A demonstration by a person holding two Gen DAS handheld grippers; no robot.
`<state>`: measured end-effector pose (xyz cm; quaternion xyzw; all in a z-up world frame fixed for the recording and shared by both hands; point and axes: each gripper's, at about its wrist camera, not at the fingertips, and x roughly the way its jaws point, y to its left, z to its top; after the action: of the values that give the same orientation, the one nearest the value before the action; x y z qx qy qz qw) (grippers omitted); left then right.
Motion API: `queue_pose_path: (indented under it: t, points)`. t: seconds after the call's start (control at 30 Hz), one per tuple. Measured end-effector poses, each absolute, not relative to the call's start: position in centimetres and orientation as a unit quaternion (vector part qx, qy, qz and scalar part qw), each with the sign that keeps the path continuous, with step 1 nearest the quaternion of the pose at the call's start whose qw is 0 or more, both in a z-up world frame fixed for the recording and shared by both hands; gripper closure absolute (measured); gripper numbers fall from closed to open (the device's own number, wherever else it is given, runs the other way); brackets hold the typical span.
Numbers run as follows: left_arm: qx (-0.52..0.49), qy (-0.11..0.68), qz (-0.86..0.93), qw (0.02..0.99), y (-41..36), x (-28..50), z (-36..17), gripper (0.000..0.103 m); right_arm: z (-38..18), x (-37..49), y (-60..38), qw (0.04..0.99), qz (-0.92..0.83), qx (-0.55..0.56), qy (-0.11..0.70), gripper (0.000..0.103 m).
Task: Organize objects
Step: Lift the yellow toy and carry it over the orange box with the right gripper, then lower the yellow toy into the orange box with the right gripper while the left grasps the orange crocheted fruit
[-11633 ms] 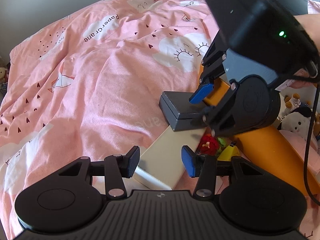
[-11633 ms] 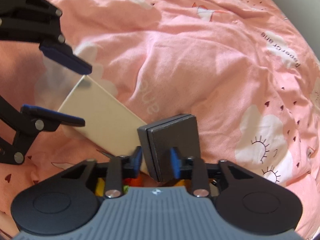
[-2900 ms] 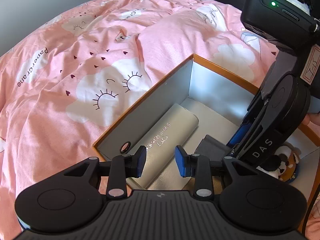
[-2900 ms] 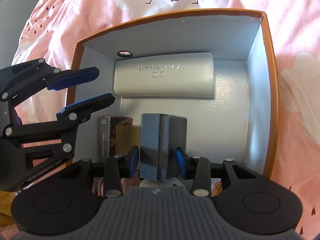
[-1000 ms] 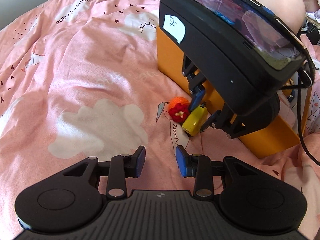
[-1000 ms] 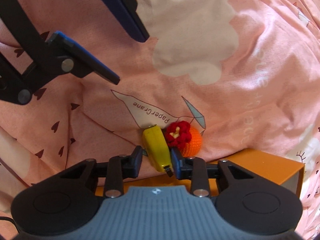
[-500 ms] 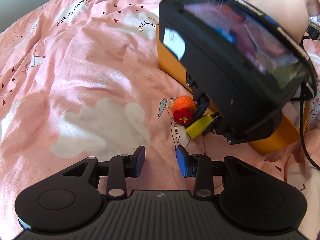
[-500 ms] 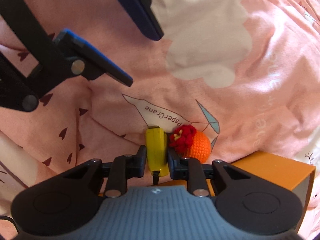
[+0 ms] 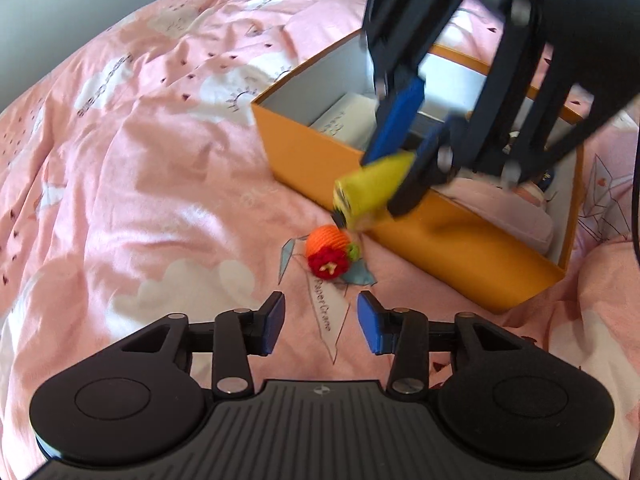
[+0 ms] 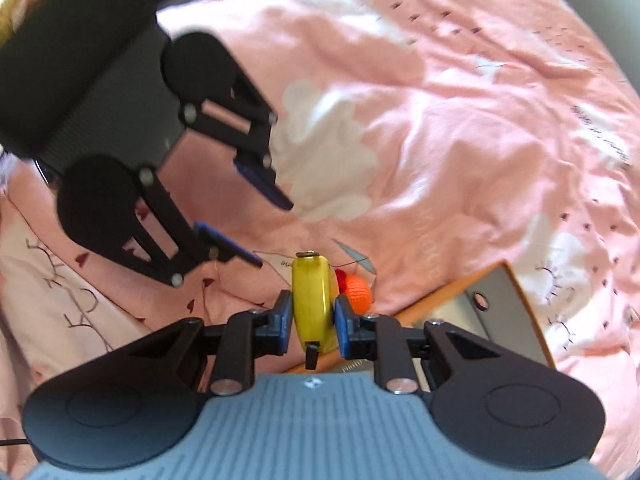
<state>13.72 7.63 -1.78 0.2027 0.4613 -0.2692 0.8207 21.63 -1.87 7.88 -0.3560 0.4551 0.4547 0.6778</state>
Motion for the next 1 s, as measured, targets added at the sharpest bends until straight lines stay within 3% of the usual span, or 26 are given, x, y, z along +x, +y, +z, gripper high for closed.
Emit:
queue_pose_path:
  t: [0.23, 0.7, 0.8, 0.9, 1.0]
  points:
    - [0.261, 0.434, -0.300, 0.809, 4.4, 15.7, -3.8, 0.040, 10.8, 21.3, -7.8, 0.735, 0.394, -0.325, 0.447, 0.080]
    - [0.377, 0.463, -0.333, 0.730, 1.0, 19.7, -10.7, 0.040, 3.9, 24.2, -16.3, 0.714, 0.337, -0.390, 0.474, 0.082]
    - [0.385, 0.471, -0.340, 0.717, 0.5, 20.3, -11.6, 0.041, 2.5, 24.5, -16.2, 0.694, 0.357, -0.433, 0.451, 0.082]
    - [0.387, 0.481, -0.343, 0.708, 0.5, 20.7, -12.3, 0.052, 0.9, 24.7, -16.0, 0.670, 0.378, -0.472, 0.430, 0.082]
    - [0.368, 0.492, -0.338, 0.713, 1.1, 21.0, -12.3, 0.053, -0.6, 24.8, -15.7, 0.649, 0.386, -0.510, 0.412, 0.082]
